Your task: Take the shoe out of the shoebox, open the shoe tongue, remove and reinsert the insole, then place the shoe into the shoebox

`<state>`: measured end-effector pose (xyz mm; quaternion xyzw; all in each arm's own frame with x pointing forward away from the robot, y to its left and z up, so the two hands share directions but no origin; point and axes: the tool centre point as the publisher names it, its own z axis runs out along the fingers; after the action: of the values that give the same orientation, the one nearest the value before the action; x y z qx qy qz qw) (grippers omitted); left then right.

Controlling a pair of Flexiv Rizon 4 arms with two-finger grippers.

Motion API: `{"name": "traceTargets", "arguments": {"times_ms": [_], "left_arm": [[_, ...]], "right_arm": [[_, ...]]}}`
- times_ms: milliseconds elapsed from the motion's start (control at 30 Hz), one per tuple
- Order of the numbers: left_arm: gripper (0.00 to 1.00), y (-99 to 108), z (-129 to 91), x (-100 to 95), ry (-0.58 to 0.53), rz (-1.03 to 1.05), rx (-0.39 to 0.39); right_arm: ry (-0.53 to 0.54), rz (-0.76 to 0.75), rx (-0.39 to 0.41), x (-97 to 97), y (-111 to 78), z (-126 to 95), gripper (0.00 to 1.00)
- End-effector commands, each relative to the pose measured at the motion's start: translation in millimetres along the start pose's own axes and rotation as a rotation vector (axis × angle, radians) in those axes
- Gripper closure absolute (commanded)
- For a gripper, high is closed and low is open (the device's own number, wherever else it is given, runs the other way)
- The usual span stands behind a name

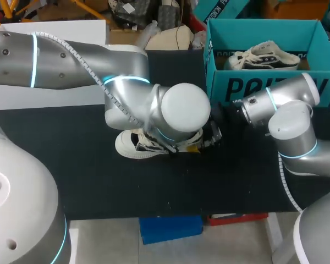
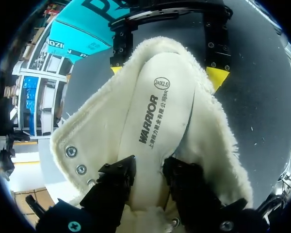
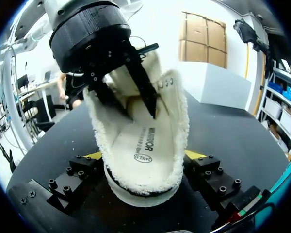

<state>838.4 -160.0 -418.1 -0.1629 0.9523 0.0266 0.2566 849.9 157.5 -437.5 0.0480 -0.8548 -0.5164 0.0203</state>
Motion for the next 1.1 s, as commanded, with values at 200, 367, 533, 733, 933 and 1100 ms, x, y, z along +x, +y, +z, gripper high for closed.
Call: {"name": "traceTargets", "arguments": {"times_ms": [200, 367, 533, 733, 933, 1100], "left_arm": [[1.00, 8, 66, 4.1, 0.046, 0.024, 0.021], [1.00, 9, 65, 5.4, 0.125, 0.025, 0.029], [1.00, 10, 57, 5.8, 0.204, 0.044, 0.050], [1.00, 8, 41, 6.9, 0.299, 0.089, 0.090], [1.00, 8, 20, 4.4, 0.332, 0.079, 0.114], [1.00, 10, 3, -1.5, 0.357, 0.062, 0.148]], "right_arm": [[0.001, 0.002, 0.001, -0.7, -2.0, 0, 1.00], [0.001, 0.002, 0.001, -0.7, -2.0, 0, 1.00], [0.001, 0.002, 0.001, -0.7, -2.0, 0, 1.00], [0.001, 0.002, 0.001, -0.7, -2.0, 0, 1.00], [0.001, 0.002, 0.001, -0.7, -2.0, 0, 1.00], [0.001, 0.002, 0.001, -0.7, -2.0, 0, 1.00]]}}
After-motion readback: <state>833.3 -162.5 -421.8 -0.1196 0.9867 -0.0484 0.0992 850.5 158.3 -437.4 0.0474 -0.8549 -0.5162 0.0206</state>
